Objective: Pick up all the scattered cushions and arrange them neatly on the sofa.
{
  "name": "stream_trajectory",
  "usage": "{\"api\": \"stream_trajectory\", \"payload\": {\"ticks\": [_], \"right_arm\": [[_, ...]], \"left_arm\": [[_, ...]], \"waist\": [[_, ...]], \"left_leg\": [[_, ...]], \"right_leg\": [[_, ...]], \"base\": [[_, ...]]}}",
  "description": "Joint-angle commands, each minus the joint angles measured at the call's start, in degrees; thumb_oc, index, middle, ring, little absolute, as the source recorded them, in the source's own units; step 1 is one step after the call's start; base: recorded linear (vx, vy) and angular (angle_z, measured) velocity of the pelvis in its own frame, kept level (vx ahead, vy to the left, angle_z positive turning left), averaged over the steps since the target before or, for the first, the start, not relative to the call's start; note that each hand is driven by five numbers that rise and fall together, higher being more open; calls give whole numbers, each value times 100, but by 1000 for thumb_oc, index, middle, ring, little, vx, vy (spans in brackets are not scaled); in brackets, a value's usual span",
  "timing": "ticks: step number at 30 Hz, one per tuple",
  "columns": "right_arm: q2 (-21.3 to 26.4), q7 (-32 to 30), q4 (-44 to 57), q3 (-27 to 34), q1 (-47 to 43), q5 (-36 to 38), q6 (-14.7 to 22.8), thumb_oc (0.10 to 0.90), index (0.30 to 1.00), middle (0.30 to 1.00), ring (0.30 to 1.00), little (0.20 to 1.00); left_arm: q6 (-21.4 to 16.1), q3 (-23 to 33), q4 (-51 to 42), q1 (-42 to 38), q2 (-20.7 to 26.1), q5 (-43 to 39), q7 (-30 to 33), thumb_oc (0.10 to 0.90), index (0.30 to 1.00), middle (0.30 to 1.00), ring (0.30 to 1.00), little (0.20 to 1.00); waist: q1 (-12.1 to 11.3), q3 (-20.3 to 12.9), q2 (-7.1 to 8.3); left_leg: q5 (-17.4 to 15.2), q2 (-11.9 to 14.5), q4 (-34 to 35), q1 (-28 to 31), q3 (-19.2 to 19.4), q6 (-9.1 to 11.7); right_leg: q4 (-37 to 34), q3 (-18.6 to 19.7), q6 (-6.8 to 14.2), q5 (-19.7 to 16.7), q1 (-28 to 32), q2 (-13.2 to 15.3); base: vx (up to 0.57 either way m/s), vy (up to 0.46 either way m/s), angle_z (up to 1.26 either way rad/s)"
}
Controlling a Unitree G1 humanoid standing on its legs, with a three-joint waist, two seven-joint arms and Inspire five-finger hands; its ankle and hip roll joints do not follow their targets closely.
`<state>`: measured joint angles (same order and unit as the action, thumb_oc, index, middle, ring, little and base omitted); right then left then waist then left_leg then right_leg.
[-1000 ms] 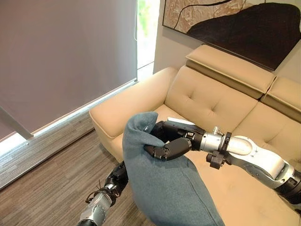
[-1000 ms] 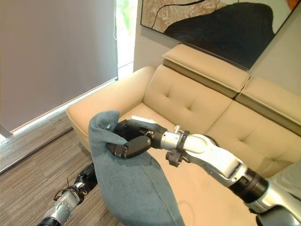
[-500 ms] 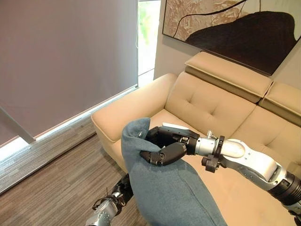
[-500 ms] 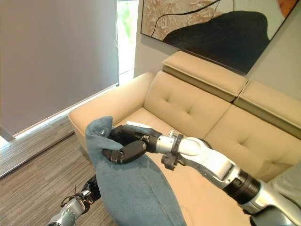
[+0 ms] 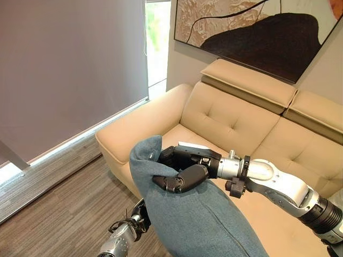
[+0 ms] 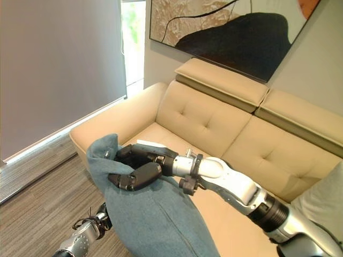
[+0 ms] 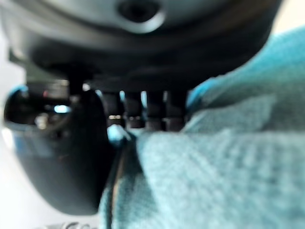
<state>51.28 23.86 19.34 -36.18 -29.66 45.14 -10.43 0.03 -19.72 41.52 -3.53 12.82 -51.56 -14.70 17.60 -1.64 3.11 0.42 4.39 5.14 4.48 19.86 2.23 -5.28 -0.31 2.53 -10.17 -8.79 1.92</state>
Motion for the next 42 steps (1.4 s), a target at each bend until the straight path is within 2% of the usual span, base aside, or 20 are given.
{"api": "stream_trajectory", "payload": {"ticks": [1, 10, 13, 14, 15, 17, 22, 26, 28, 30, 31, 32, 33, 34, 36, 38, 39, 40, 41, 42], "right_arm": [[-600, 129, 333, 575, -179, 656, 777, 400, 300, 300, 300, 300], [-774, -119, 420, 1532, 692, 393, 1019, 400, 300, 300, 300, 300], [-797, -408, 607, 2377, 1182, -351, 1372, 400, 300, 300, 300, 300], [-1123, -616, 570, 2884, 1622, -919, 1538, 400, 300, 300, 300, 300], [-1129, -616, 577, 2891, 1629, -921, 1535, 400, 300, 300, 300, 300], [-1611, -773, 362, 3320, 2247, -1429, 1586, 400, 300, 300, 300, 300], [-2112, -914, 80, 3724, 2923, -1901, 1608, 400, 300, 300, 300, 300], [-2169, -1060, -60, 3874, 3007, -2215, 1687, 400, 300, 300, 300, 300], [-2193, -1185, -192, 3892, 2908, -2401, 1746, 400, 300, 300, 300, 300], [-2110, -1280, -338, 3744, 2526, -2715, 1822, 400, 300, 300, 300, 300], [-2067, -1277, -359, 3647, 2444, -2824, 1863, 400, 300, 300, 300, 300], [-2133, -1300, -420, 3595, 2443, -2915, 1855, 400, 300, 300, 300, 300], [-2165, -1303, -522, 3559, 2460, -2919, 1882, 400, 300, 300, 300, 300], [-2208, -1299, -634, 3529, 2536, -2892, 1879, 400, 300, 300, 300, 300], [-2272, -1251, -685, 3516, 2702, -2807, 1911, 400, 300, 300, 300, 300], [-2231, -1205, -742, 3437, 2731, -2782, 1937, 400, 300, 300, 300, 300], [-2232, -1205, -748, 3428, 2728, -2781, 1940, 400, 300, 300, 300, 300], [-2216, -1201, -742, 3277, 2655, -2769, 1950, 400, 300, 300, 300, 300], [-2204, -1215, -786, 3214, 2597, -2744, 1947, 400, 300, 300, 300, 300], [-2205, -1217, -797, 3215, 2586, -2742, 1952, 400, 300, 300, 300, 300]], "left_arm": [[-507, -409, -1293, -615, -405, 181, -718, 400, 300, 300, 300, 300], [-964, 456, -1730, -522, -208, 369, 139, 400, 300, 300, 300, 300], [-1146, 919, -2172, -525, -45, 456, 425, 400, 300, 300, 300, 300], [-1265, 1247, -2425, -506, 12, 515, 596, 400, 300, 300, 300, 300], [-1264, 1243, -2428, -506, 17, 516, 598, 400, 300, 300, 300, 300], [-1395, 1644, -2721, -448, 16, 491, 751, 400, 300, 300, 300, 300], [-1575, 2006, -3130, -359, 160, 833, 1007, 400, 300, 300, 300, 300], [-1625, 2101, -3272, -387, 217, 1014, 1141, 400, 300, 300, 300, 300], [-1674, 2151, -3321, -469, 191, 989, 1255, 400, 300, 300, 300, 300], [-1738, 2199, -3420, -607, 434, 1225, 1511, 400, 300, 300, 300, 300], [-1749, 2254, -3463, -605, 563, 1277, 1524, 400, 300, 300, 300, 300], [-1730, 2237, -3467, -611, 625, 1350, 1484, 400, 300, 300, 300, 300], [-1724, 2191, -3436, -626, 677, 1424, 1490, 400, 300, 300, 300, 300], [-1737, 2115, -3374, -681, 668, 1418, 1392, 400, 300, 300, 300, 300], [-1696, 2069, -3293, -636, 631, 1392, 1237, 400, 300, 300, 300, 300], [-1672, 2106, -3278, -472, 644, 1488, 1201, 400, 300, 300, 300, 300], [-1668, 2112, -3289, -460, 644, 1494, 1204, 400, 300, 300, 300, 300], [-1702, 2157, -3340, -384, 651, 1495, 1260, 400, 300, 300, 300, 300], [-1722, 2170, -3339, -367, 647, 1498, 1305, 400, 300, 300, 300, 300], [-1723, 2168, -3339, -374, 649, 1499, 1309, 400, 300, 300, 300, 300]], "waist": [[-141, -273, 161], [-219, -295, 130], [-218, -287, 90], [-208, -269, 35], [-212, -288, 40], [-183, -280, -5], [-84, -227, -64], [-3, -147, -70], [52, -42, -101], [-156, 93, -255], [-287, 90, -293], [-313, 95, -330], [-294, 115, -333], [-211, 85, -293], [-154, 68, -219], [-222, 111, -173], [-233, 119, -183], [-459, 230, -95], [-594, 287, -67], [-577, 284, -98]], "left_leg": [[-282, 37, -14, -194, -474, 55], [-291, 30, -14, -188, -508, 65], [-326, 23, -14, -151, -499, 56], [-384, 17, -14, -99, -493, 42], [-368, 15, -14, -125, -490, 43], [-428, 2, -14, -73, -470, 14], [-551, -13, -14, 120, -321, -26], [-607, -15, -174, 161, -135, -74], [-703, 6, -299, 177, 137, -134], [-828, 91, -231, 310, 733, -85], [-782, 129, -233, 354, 992, -36], [-757, 142, -245, 390, 1077, -4], [-759, 158, -273, 431, 1169, 3], [-831, 183, -358, 472, 1228, 26], [-914, 326, -776, 527, 1272, 70], [-722, 663, -1730, 353, 1284, 183], [-762, 740, -1857, 317, 1283, 227], [-361, 976, -3033, -114, 759, 220], [-323, 1031, -3654, -452, 341, 174], [-364, 1096, -3779, -543, 287, 194]], "right_leg": [[452, -135, 417, 972, 534, 202], [478, -187, 418, 1016, 559, 216], [475, -188, 437, 1030, 582, 227], [474, -186, 457, 1051, 614, 238], [469, -183, 454, 1035, 589, 240], [467, -147, 464, 1052, 598, 247], [571, -16, 474, 1157, 650, 250], [715, 166, 460, 1193, 586, 234], [923, 282, 455, 1220, 476, 180], [1487, -773, 528, 1232, 44, 324], [1580, -1620, 445, 1249, -12, 503], [1668, -2081, 363, 1331, -69, 546], [1734, -2344, 321, 1332, -162, 581], [1547, -2298, 323, 1462, -121, 521], [1227, -2022, 244, 1458, 93, 364], [1036, -1876, 97, 1495, 354, 201], [1008, -1866, 65, 1497, 373, 152], [988, -1587, -143, 1612, 532, -17], [982, -1453, -240, 1654, 598, -110], [984, -1478, -261, 1664, 576, -150]], "base": [[0, 0, 0], [16, -6, 4], [48, -7, 3], [50, -5, 7], [59, -6, 5], [62, -18, -3], [63, -3, -5], [41, 1, -14], [18, 13, -46], [14, 26, -94], [-47, -45, -163], [14, -81, -183], [51, -137, -217], [154, -201, -160], [194, -248, -99], [175, -249, -74], [209, -315, -72], [156, -283, -68], [147, -268, -106], [60, -106, -131]]}}
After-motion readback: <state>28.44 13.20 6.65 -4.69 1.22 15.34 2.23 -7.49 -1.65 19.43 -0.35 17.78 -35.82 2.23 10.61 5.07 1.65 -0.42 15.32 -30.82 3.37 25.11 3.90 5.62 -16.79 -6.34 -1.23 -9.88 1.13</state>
